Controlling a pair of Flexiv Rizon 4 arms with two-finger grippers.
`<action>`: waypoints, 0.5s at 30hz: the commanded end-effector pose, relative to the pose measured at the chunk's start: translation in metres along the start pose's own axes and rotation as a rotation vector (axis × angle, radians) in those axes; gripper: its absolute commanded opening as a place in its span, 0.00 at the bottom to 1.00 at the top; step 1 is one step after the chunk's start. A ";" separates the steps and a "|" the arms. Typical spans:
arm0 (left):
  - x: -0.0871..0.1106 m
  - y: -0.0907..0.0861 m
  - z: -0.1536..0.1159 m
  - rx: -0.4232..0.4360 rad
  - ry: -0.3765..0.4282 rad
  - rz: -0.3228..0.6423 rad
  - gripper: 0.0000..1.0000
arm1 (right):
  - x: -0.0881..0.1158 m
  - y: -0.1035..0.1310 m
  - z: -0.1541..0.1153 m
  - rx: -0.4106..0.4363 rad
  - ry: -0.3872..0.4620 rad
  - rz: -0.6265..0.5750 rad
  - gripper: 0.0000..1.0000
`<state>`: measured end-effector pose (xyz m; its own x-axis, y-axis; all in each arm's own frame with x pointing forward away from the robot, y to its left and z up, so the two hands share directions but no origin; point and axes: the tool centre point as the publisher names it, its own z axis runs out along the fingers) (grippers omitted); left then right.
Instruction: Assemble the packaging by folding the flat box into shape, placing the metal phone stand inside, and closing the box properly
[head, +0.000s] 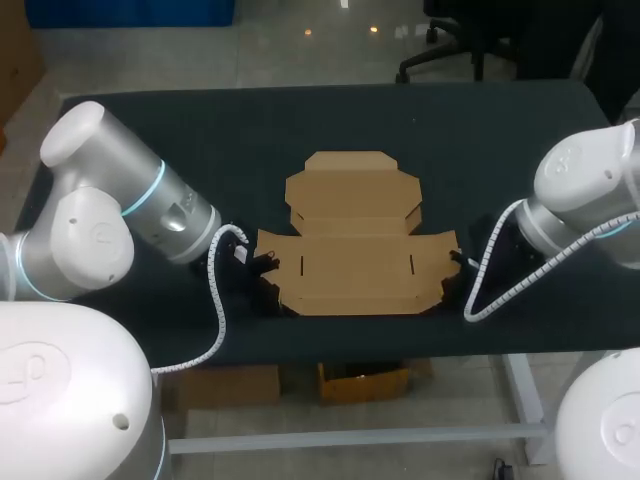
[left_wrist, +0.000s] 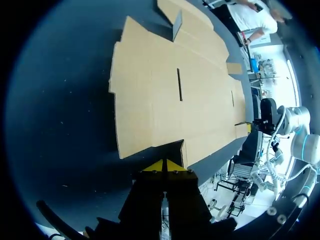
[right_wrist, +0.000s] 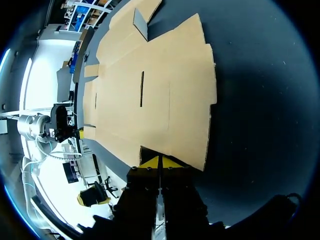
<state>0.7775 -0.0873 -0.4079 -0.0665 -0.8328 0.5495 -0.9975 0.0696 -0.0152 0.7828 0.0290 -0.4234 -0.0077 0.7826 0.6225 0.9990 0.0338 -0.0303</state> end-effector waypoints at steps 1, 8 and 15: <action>0.005 0.001 0.002 0.003 -0.018 0.001 0.00 | 0.000 0.001 0.000 0.006 0.003 0.000 0.00; 0.008 0.001 0.004 -0.002 -0.026 0.014 0.00 | 0.002 -0.001 -0.001 0.000 0.004 0.003 0.00; 0.012 0.002 0.004 0.000 -0.031 0.026 0.00 | 0.007 -0.004 -0.003 -0.012 0.000 0.004 0.00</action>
<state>0.7752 -0.0963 -0.4058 -0.0939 -0.8415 0.5320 -0.9953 0.0929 -0.0287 0.7820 0.0319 -0.4206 -0.0033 0.7803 0.6254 0.9992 0.0271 -0.0286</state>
